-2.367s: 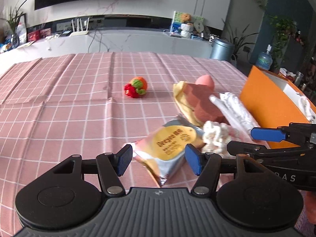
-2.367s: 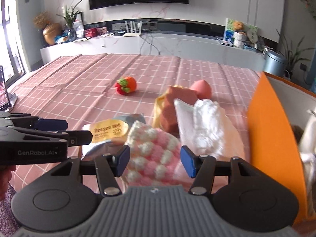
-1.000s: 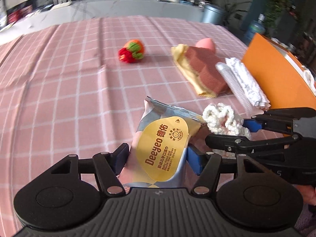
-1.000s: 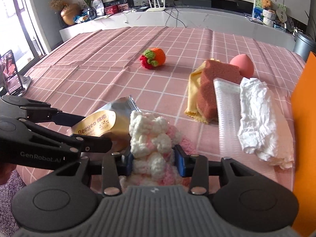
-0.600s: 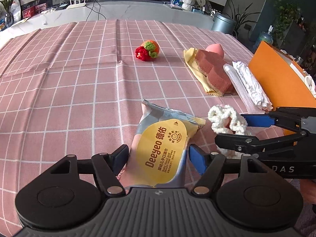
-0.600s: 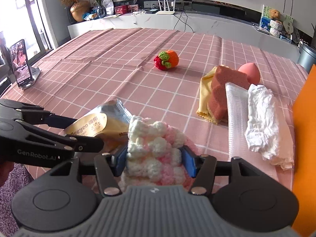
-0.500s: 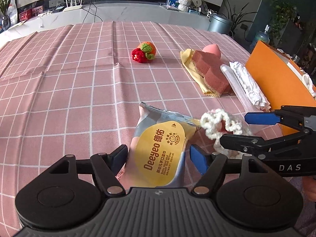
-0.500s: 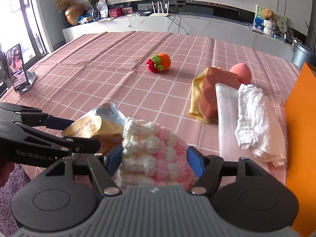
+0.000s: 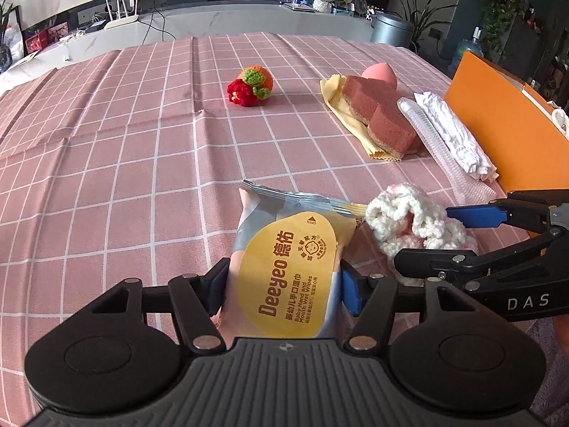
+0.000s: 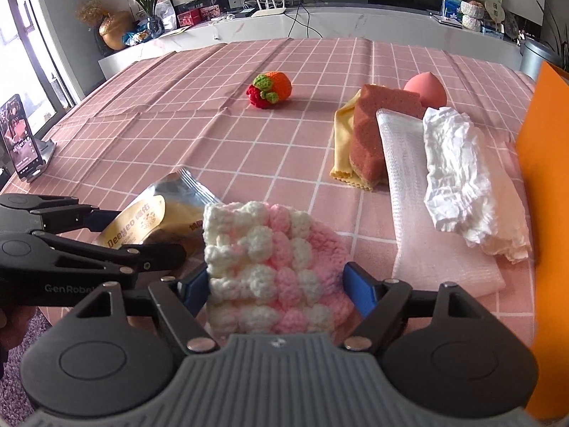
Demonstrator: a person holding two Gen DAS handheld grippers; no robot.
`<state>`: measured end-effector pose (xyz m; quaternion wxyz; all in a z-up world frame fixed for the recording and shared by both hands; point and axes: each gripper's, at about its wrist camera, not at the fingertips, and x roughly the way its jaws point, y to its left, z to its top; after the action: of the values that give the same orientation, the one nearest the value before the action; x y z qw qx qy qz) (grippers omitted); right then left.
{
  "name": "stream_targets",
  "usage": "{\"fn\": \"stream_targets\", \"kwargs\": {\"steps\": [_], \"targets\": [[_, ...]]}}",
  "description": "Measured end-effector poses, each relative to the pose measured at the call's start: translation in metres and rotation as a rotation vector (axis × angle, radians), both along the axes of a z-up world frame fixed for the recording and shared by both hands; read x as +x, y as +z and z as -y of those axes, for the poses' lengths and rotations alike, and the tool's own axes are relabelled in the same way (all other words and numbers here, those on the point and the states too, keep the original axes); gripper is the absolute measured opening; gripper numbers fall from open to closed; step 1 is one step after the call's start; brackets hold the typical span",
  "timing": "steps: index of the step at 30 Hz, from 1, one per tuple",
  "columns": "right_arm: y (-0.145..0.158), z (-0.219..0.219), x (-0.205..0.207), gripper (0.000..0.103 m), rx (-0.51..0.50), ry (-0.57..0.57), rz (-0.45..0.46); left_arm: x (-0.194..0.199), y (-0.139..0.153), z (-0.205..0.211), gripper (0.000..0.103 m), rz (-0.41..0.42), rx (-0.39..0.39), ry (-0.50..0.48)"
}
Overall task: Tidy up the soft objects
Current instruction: 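Lift and carry the wipe pack with the left tool while the right tool carries the pouch to the box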
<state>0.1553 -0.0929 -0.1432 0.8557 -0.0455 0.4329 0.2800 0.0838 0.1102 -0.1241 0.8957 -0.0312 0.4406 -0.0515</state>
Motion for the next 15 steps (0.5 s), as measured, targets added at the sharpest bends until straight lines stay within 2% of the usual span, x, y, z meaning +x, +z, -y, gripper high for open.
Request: {"fn": "stream_targets", "kwargs": {"steps": [2,8,15], "targets": [[0.0,-0.003,-0.003,0.059,-0.011,0.022,0.018,0.0,0.0,0.0,0.068,0.001,-0.002,0.005],[0.001,-0.007,-0.007,0.038,-0.033,0.053,0.045,-0.002,0.003,-0.001,0.063,0.002,-0.032,0.035],[0.013,-0.003,-0.015,0.033,-0.039,0.074,0.091,-0.008,0.013,0.007,0.06,0.018,-0.055,0.052]]}}
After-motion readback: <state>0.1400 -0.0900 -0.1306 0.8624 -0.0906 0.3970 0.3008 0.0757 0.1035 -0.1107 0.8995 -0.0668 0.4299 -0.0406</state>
